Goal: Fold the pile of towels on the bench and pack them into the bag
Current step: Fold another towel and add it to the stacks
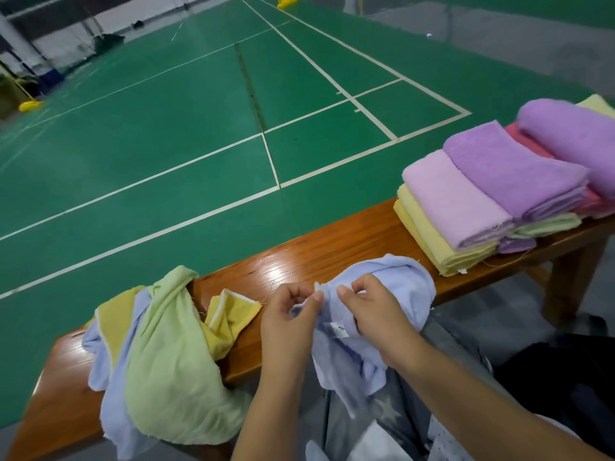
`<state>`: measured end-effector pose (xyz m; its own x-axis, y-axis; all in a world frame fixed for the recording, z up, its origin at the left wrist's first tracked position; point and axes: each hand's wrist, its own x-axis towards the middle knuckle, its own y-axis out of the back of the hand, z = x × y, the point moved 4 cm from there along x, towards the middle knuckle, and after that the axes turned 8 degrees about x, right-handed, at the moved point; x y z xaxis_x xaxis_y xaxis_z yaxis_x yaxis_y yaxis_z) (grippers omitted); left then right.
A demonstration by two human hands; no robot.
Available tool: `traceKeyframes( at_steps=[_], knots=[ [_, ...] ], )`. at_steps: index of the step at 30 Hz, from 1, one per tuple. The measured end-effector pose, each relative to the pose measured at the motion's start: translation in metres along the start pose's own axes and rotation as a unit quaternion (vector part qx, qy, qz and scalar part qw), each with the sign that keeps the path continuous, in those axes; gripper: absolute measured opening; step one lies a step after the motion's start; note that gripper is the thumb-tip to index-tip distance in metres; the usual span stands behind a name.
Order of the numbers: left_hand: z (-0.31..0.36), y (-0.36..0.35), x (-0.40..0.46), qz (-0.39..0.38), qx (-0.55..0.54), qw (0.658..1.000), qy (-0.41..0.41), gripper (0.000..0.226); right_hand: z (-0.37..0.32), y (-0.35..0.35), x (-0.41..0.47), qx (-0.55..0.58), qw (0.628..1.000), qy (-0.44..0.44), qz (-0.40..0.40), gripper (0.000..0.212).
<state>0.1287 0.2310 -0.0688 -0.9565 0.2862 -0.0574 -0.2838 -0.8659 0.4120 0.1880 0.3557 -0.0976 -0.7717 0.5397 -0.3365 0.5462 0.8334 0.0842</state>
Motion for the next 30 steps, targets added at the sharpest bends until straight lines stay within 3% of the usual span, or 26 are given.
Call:
traceKeyframes(
  at_steps=[9, 13, 17, 22, 26, 30],
  knots=[
    [0.008, -0.014, -0.02, -0.069, 0.11, 0.981, -0.147, 0.023, 0.013, -0.003, 0.01, 0.077, 0.995, -0.065, 0.027, 0.02],
    [0.005, -0.017, -0.021, -0.07, 0.143, 0.97, -0.185, 0.029, 0.007, 0.003, 0.008, 0.073, 0.995, -0.035, 0.062, 0.016],
    [0.003, -0.016, -0.021, -0.097, 0.029, 0.993, -0.069, 0.035, 0.006, 0.0, 0.004, 0.064, 0.996, -0.044, 0.049, 0.011],
    [-0.018, -0.008, -0.006, -0.141, -0.061, 0.985, 0.075, 0.063, 0.005, 0.001, 0.001, 0.022, 0.999, -0.028, 0.025, 0.013],
    [-0.026, 0.005, 0.001, -0.158, 0.003, 0.98, 0.121, 0.037, 0.009, -0.003, 0.001, -0.009, 1.0, -0.026, -0.01, 0.015],
    [-0.024, 0.038, 0.014, -0.065, 0.208, 0.976, 0.021, 0.018, 0.012, 0.004, 0.007, 0.033, 0.999, -0.007, 0.028, 0.014]
  ],
)
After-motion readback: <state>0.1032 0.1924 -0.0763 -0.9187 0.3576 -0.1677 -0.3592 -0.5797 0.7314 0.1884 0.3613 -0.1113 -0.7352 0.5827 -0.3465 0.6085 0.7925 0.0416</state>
